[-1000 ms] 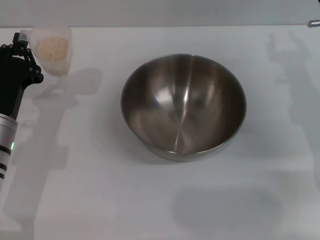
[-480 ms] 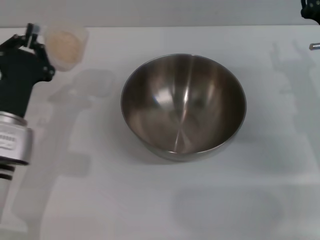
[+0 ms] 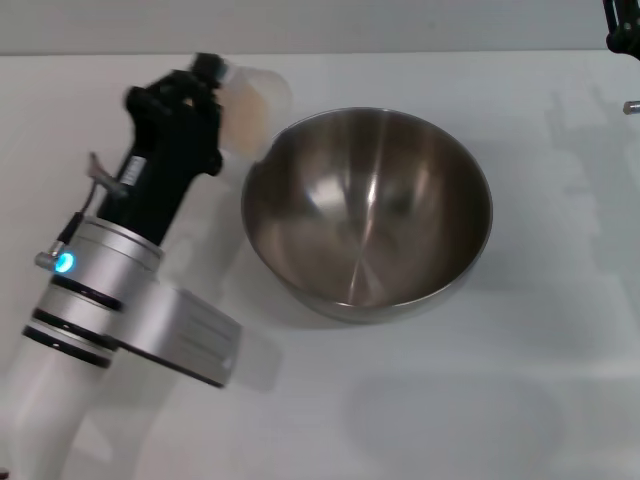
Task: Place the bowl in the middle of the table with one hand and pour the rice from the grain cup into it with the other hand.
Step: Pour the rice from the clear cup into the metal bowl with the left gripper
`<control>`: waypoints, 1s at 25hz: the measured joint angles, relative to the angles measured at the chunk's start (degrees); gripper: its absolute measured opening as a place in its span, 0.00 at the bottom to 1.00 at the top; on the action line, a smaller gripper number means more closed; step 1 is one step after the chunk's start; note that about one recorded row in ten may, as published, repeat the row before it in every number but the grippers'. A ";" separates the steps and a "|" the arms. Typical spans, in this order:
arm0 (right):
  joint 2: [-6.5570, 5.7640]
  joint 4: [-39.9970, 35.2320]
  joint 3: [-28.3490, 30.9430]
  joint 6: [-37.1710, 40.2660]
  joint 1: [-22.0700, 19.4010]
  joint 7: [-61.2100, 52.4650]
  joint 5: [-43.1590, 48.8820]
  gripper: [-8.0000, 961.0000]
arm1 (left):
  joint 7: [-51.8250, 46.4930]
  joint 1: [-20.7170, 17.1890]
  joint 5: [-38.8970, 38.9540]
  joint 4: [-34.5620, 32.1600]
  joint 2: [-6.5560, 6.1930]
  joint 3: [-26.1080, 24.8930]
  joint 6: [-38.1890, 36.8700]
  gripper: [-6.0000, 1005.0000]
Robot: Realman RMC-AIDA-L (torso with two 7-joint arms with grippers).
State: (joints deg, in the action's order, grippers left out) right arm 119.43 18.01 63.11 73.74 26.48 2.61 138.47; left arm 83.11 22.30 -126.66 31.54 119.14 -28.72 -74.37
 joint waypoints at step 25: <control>-0.42 -1.60 0.61 -0.01 2.02 0.40 0.14 0.56 | 44.61 2.09 0.00 1.68 0.04 6.68 3.55 0.02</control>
State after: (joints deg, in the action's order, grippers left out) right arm 119.00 16.41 63.72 73.74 28.50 3.01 138.61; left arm 127.72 24.39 -126.65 33.22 119.18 -22.04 -70.82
